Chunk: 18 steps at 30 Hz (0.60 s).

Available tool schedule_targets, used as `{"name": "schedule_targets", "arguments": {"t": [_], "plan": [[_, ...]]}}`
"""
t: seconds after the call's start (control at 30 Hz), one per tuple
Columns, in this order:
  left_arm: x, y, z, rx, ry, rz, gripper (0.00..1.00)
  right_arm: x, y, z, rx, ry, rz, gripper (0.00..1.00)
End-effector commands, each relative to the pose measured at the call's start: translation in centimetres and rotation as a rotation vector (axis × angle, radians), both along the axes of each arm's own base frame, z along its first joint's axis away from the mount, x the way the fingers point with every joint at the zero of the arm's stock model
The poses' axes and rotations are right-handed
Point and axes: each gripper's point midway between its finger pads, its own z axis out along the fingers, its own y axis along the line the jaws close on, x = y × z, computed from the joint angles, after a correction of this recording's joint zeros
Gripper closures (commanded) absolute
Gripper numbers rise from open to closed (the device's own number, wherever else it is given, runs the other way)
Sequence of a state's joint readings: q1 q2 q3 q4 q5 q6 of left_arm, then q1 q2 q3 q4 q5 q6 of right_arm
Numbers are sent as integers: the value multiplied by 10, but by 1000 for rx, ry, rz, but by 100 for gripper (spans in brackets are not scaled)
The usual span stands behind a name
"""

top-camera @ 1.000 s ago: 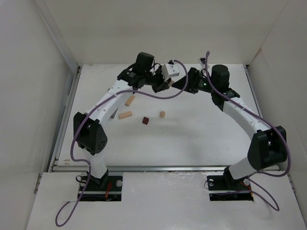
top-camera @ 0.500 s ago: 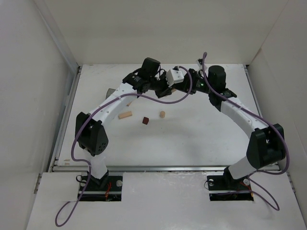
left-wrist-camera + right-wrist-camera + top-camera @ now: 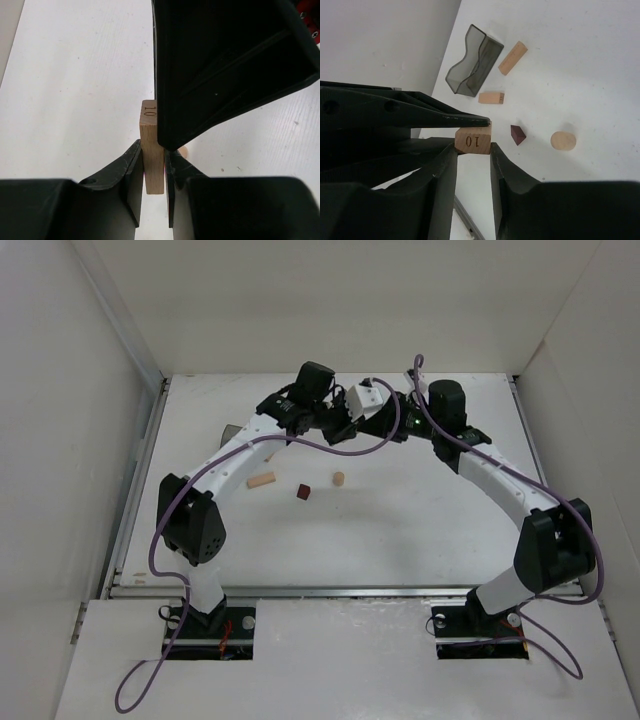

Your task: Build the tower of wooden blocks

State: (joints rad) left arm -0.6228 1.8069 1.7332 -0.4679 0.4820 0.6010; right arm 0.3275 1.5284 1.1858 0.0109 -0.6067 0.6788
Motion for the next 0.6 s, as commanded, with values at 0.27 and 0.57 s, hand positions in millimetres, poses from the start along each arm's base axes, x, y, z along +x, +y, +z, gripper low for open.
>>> {"name": "schedule_targets", "arguments": {"t": [0.27,0.57], "plan": [[-12,-5,33,-62,-54,-21,100,-7,5,38,-3,-126,32,45],[-16,-7,29,-56,-46,-30,100,-2,6,35,-4,-111,21,57]]}}
